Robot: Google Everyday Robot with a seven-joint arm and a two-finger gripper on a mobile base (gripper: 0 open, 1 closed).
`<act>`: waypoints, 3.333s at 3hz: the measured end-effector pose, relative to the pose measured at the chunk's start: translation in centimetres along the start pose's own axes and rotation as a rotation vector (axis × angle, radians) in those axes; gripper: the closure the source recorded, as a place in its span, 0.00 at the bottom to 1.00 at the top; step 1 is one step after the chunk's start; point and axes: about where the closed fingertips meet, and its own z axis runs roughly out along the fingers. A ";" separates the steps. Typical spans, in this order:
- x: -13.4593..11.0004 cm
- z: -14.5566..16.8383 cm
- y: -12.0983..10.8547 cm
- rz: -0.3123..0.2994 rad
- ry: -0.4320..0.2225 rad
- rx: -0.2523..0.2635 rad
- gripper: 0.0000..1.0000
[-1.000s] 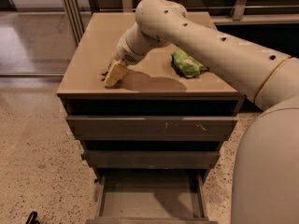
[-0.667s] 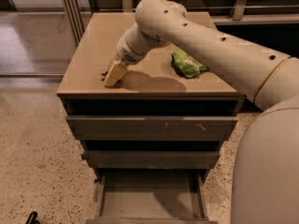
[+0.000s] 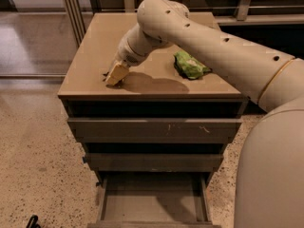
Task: Place rxbar chocolate into bottom drawer
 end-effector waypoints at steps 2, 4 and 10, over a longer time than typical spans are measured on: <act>-2.9 -1.1 0.2 -0.055 -0.048 -0.075 1.00; -9.8 -4.1 1.0 -0.173 -0.253 -0.365 1.00; -14.3 -20.8 10.1 -0.086 -0.371 -0.255 1.00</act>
Offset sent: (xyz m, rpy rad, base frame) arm -0.0171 0.0497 0.1131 0.0897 0.0536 0.3828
